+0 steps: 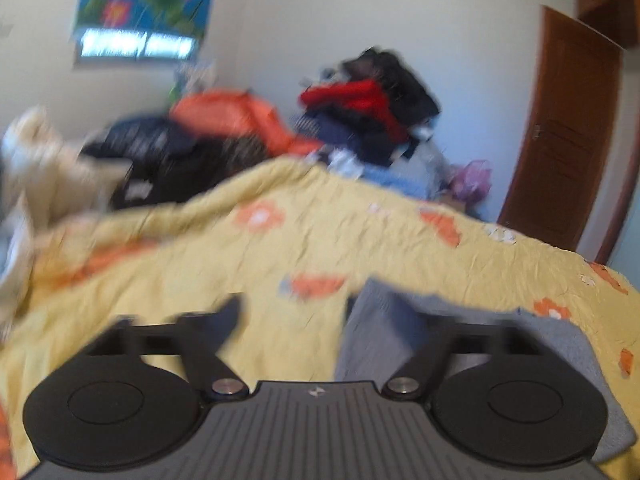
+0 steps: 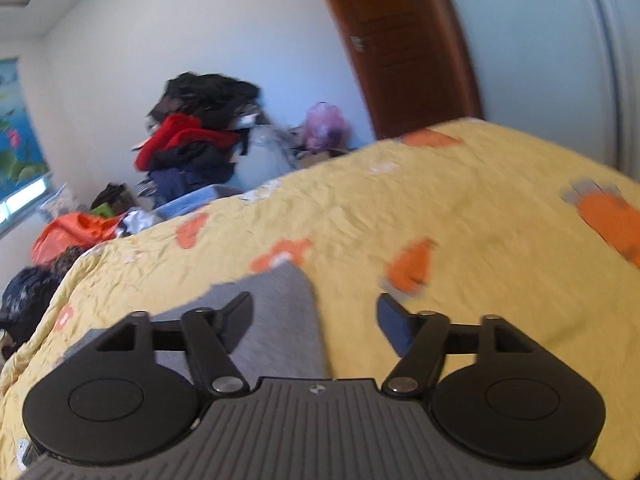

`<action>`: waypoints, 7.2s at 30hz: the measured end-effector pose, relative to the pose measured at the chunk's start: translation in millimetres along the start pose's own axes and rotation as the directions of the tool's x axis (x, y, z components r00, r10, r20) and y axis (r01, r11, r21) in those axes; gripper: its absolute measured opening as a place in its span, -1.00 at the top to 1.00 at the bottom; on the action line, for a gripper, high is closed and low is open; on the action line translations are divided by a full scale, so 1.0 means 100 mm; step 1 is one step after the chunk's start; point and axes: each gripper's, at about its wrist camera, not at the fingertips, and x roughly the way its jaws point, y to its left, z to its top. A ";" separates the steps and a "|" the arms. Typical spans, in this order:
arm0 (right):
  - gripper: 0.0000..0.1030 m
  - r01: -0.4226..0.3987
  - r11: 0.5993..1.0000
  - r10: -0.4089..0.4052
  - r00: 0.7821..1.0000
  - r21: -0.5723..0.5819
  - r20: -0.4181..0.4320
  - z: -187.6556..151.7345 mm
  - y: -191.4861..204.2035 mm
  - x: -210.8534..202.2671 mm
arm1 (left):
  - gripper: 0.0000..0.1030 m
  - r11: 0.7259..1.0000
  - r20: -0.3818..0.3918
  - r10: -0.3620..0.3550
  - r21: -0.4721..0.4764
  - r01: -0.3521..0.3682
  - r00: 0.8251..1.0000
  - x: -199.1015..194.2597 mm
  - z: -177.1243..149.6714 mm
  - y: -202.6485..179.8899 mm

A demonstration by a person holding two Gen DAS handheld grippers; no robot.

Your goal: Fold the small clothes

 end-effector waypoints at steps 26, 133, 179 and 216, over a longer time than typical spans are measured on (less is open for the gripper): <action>-0.54 -0.007 0.964 -0.043 0.983 -0.266 -0.181 -0.19 0.74 1.79 | -0.93 0.977 -0.295 -0.020 0.196 0.081 0.955 1.79 -0.63 -1.12; -0.14 -0.269 0.955 0.171 0.842 -0.123 -0.511 0.61 0.09 1.87 | -0.80 0.647 -0.455 -0.661 0.057 0.760 0.597 0.13 -0.93 -2.39; -0.11 -0.317 0.930 0.368 0.824 0.188 -0.430 0.22 0.05 1.88 | 0.18 0.880 -0.355 -0.474 -0.179 0.439 0.806 1.57 -0.18 -1.20; -0.01 -0.314 0.914 0.378 0.890 0.258 -0.257 0.21 -0.24 0.99 | -0.44 0.824 -0.291 -0.495 0.144 0.549 0.819 0.40 -0.41 -1.46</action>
